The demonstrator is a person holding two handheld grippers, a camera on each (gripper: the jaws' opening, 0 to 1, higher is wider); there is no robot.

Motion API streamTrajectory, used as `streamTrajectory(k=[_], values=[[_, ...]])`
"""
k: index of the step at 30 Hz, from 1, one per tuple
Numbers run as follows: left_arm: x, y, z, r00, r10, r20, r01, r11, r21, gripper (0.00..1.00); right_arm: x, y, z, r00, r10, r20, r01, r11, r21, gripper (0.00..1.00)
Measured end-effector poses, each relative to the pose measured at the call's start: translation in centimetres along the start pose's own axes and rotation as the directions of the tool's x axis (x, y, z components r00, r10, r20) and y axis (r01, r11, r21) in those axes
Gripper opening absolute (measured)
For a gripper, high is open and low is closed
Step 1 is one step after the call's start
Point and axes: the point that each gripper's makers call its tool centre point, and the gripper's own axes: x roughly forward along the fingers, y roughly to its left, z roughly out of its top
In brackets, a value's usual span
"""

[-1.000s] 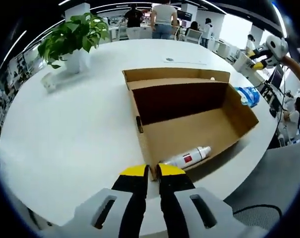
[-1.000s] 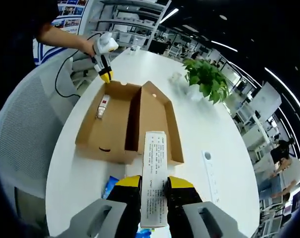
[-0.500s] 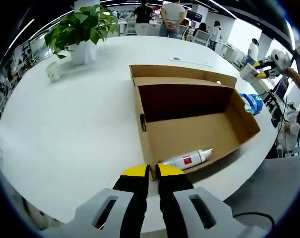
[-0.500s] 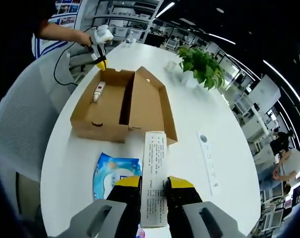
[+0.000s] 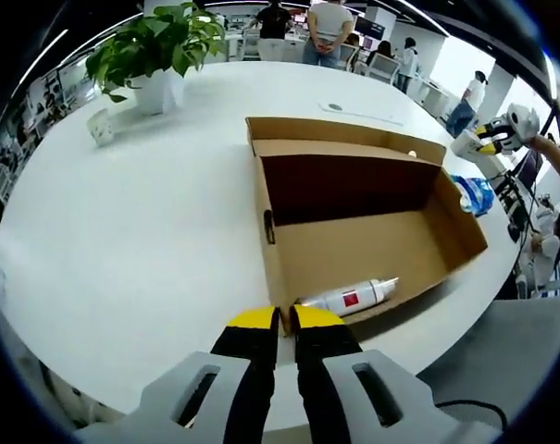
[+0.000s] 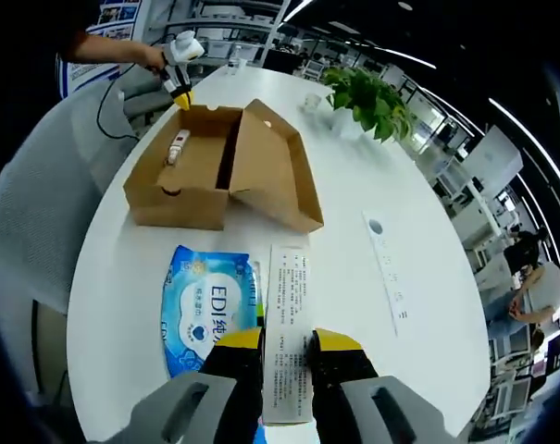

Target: Operate the shoe box by opening the lid, removing the specified soft item, and placing it in the target area until the item is outside and the box remains undamaged.

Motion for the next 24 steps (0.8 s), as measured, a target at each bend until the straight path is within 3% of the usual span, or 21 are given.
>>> streamTrajectory(k=[24], values=[[0.2,0.1,-0.1,0.999,0.028,-0.022,-0.028,0.999,-0.020,0.03,1.4,-1.5,-7.1,0.993,0.031,-0.117,-0.032,0.999,-0.003,0.16]])
